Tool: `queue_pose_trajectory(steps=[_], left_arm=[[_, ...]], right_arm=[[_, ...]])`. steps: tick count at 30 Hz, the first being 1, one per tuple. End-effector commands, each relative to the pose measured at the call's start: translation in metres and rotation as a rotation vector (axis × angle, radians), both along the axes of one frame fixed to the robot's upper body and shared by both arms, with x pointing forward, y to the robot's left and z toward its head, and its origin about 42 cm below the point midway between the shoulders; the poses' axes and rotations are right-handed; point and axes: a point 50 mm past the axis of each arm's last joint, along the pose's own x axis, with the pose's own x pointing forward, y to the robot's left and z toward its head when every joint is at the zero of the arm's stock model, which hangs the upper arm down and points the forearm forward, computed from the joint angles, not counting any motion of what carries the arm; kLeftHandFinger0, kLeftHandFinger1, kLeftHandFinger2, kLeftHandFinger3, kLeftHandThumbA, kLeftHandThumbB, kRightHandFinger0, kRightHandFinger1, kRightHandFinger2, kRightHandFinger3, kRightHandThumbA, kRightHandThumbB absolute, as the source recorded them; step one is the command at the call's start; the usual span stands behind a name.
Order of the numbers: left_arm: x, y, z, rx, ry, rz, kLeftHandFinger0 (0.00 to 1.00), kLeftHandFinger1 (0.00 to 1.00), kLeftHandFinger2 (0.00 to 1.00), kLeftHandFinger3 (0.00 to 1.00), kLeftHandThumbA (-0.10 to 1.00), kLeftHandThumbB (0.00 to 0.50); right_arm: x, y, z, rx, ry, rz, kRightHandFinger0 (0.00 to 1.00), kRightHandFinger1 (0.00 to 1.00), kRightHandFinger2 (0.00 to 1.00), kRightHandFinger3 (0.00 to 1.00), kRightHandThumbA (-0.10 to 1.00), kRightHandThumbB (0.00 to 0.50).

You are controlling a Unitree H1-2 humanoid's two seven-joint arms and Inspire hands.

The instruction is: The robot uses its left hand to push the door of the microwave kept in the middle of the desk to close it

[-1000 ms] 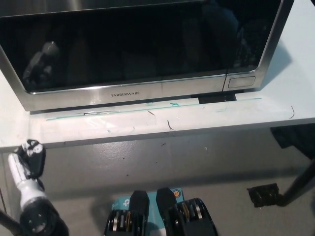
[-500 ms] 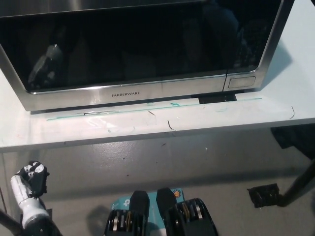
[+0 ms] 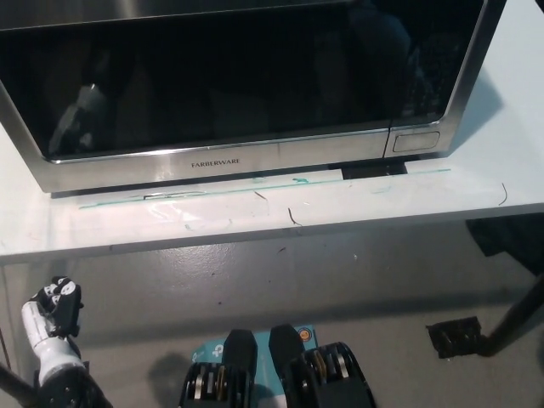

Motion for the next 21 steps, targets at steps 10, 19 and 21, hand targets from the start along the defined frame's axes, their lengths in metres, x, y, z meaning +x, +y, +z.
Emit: queue_pose_trajectory(steps=[10,19,21], left_arm=[[0.0046,0.0031,0.007,0.002,-0.008,-0.033,0.0,0.0,0.17,0.36,-0.1,0.053],[0.0085,0.0013,0.006,0.001,0.016,-0.048,0.0,0.0,0.13,0.38,-0.1,0.066],[0.0085,0.0013,0.0054,0.005,0.017,-0.058,0.0,0.0,0.14,0.4,-0.1,0.066]], right_arm=[[0.0135,-0.0055,0.021,-0.034,-0.084,0.003,0.67,0.6,0.59,0.51,-0.07,0.185],[0.0162,-0.0039,0.0264,-0.038,-0.078,0.003,0.66,0.61,0.6,0.52,-0.07,0.178],[0.0153,-0.0044,0.0257,-0.044,-0.086,0.011,0.66,0.6,0.6,0.54,-0.08,0.164]])
